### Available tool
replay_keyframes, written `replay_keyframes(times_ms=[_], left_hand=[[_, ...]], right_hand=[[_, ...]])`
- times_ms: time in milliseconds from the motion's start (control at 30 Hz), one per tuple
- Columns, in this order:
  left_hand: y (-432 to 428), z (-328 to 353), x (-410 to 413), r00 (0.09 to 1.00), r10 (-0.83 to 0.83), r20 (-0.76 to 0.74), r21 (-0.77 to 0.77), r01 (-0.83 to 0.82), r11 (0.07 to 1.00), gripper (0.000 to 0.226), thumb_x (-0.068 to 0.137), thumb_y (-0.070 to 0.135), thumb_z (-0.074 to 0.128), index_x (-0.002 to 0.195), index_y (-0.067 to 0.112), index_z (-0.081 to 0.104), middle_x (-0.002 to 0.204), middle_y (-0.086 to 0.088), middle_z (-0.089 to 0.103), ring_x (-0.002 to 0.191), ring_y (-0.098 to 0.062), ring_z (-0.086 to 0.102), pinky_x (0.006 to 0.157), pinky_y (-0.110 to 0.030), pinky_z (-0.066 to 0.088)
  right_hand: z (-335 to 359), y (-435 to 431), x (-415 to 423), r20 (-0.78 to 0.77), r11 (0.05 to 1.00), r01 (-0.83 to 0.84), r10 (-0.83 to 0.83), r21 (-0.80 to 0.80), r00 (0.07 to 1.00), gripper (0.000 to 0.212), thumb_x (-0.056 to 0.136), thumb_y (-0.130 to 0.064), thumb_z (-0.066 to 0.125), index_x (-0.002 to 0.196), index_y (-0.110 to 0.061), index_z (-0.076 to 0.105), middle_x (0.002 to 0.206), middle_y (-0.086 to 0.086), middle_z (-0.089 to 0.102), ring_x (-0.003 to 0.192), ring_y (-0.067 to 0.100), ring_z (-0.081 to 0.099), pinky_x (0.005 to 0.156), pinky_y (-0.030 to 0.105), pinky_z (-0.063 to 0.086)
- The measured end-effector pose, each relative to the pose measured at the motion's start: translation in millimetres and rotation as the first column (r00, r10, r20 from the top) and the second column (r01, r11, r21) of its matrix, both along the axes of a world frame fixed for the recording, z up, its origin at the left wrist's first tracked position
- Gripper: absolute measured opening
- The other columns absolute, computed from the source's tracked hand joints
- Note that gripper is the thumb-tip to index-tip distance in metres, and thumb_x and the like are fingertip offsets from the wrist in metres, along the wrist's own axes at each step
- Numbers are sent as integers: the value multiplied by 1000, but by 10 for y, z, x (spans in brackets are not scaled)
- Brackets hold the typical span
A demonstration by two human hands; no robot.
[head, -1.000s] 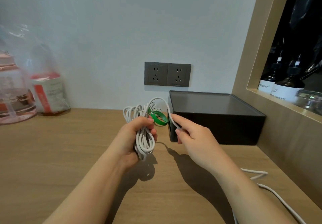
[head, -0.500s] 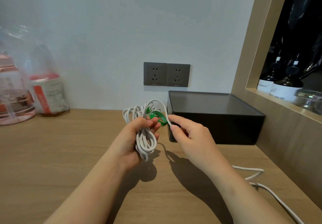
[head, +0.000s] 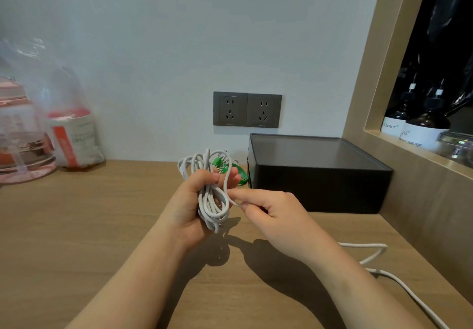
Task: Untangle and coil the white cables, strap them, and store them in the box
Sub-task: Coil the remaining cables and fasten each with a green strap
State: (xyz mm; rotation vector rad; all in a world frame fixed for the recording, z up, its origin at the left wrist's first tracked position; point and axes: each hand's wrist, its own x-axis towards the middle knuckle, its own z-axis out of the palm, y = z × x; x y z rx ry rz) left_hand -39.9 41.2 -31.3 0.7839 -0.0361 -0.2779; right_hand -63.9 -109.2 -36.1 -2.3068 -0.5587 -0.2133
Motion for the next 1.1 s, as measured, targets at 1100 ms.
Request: replay_keyframes(times_ms=[1100], left_hand=[[161, 113, 89, 982, 187, -30, -236, -188, 953, 30, 95, 15, 45, 66, 10, 44, 41, 4, 40, 30, -6, 41, 35, -12, 39]], right_hand=[[74, -196, 60, 154, 953, 295, -281, -74, 947, 12, 86, -36, 60, 82, -26, 65, 83, -9, 48, 78, 8, 48, 66, 22, 41]])
